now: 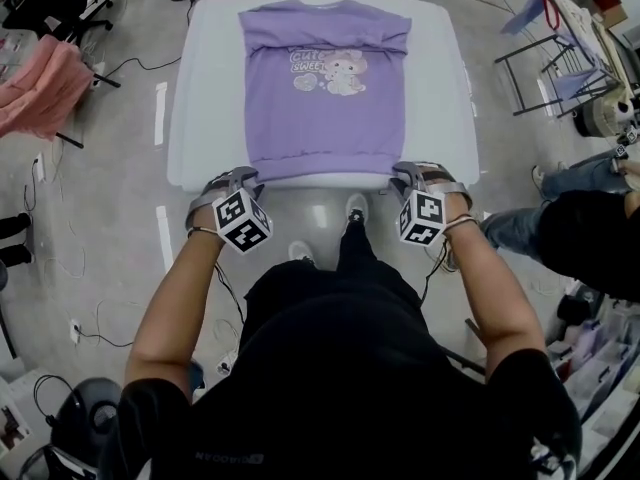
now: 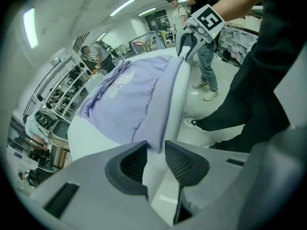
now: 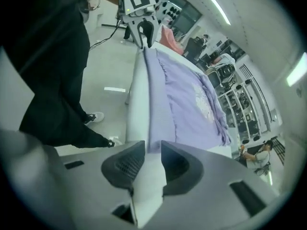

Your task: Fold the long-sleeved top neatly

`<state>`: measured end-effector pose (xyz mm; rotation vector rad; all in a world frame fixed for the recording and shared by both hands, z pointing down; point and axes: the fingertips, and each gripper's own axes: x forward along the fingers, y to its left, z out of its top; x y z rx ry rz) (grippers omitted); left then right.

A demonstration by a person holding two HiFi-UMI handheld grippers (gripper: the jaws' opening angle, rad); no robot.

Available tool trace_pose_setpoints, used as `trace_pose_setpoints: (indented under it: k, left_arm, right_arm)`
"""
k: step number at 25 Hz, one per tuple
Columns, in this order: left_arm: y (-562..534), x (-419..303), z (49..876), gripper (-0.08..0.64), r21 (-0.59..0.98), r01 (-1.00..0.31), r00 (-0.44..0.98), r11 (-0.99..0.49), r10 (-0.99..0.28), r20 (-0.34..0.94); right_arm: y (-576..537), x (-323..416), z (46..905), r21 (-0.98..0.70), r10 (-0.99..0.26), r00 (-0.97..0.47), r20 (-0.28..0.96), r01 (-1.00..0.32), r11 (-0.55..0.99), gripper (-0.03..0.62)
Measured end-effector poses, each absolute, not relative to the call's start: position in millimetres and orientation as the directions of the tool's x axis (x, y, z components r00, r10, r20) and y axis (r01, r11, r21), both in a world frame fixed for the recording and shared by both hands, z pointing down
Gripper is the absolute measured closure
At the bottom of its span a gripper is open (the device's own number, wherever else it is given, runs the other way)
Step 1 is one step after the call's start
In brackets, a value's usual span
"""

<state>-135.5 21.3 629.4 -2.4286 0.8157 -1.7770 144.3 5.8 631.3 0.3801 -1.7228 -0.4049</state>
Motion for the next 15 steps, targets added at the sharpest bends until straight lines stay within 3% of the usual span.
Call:
trace_pose_setpoints:
  k: [15]
  left_arm:
    - [17.7, -134.3, 639.6, 0.446, -0.353, -0.298, 0.181, -0.887, -0.415, 0.891]
  right_arm:
    - [6.8, 141.3, 637.1, 0.492, -0.458, -0.22, 0.862, 0.137, 0.86, 0.499]
